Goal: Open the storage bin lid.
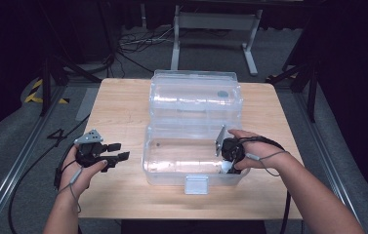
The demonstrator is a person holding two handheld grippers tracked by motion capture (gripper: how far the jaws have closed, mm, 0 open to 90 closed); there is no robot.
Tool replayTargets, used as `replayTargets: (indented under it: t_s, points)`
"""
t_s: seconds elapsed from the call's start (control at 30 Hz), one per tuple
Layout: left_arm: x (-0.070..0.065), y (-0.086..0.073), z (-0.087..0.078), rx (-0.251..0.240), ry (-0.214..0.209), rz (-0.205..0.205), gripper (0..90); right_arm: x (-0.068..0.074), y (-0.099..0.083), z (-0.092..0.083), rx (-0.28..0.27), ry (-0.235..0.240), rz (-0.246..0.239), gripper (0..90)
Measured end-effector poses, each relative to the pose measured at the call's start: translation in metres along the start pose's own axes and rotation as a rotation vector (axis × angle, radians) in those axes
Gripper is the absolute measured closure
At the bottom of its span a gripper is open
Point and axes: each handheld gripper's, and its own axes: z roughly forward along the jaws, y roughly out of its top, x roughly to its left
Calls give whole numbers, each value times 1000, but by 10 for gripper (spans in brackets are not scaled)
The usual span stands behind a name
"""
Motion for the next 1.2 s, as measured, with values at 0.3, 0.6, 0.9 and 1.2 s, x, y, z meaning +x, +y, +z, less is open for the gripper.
replayTargets:
  t_s: [0.3,0.6,0.9,1.2]
  points:
    - [0,0,-1,2,2,-2,455,0,-1,0,-10,0,1,493]
    - [0,0,0,5,1,3,455,2,-5,-5,-69,4,19,430]
    - [-4,2,1,1,-4,12,455,5,-15,-20,-185,-21,58,407]
    - [-10,6,2,-3,-22,24,455,9,-24,-36,-302,-54,96,440]
